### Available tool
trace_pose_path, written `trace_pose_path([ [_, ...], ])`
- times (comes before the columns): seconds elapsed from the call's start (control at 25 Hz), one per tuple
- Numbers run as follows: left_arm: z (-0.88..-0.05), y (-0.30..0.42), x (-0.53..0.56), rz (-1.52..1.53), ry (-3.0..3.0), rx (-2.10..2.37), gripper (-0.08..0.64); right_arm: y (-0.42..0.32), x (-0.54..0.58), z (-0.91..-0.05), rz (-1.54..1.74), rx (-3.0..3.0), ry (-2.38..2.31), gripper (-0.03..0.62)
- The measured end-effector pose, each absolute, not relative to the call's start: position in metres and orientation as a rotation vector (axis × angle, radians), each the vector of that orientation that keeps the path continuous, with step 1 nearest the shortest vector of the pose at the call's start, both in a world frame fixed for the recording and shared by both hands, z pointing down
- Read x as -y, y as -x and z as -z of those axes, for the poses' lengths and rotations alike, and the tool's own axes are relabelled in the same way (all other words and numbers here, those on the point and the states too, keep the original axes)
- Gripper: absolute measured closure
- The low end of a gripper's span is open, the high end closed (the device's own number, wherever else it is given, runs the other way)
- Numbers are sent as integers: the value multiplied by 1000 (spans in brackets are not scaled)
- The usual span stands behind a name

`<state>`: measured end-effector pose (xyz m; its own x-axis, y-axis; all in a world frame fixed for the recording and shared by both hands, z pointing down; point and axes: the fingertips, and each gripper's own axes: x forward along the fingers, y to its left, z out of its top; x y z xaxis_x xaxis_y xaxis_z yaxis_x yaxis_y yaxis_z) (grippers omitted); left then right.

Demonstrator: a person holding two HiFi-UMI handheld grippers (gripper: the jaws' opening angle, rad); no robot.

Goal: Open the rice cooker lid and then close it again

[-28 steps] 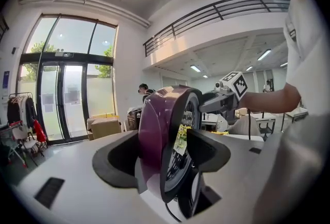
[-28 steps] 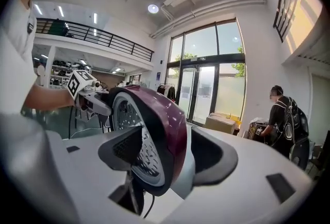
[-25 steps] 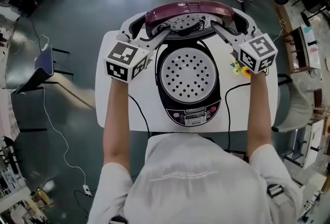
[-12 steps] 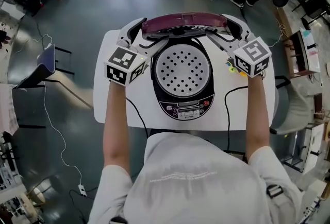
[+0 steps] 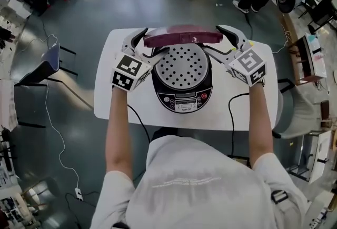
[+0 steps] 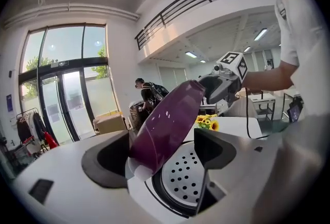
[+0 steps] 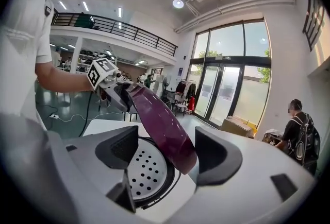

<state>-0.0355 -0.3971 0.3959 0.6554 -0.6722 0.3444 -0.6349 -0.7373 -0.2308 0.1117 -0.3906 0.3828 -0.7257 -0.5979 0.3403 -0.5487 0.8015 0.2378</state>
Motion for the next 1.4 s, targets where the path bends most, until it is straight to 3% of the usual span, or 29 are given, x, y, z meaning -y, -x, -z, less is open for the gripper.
trace_pose_path([
  [1.4, -499, 34, 267, 1090, 2765, -930, 147, -92, 255, -481, -77, 2551, -542, 230],
])
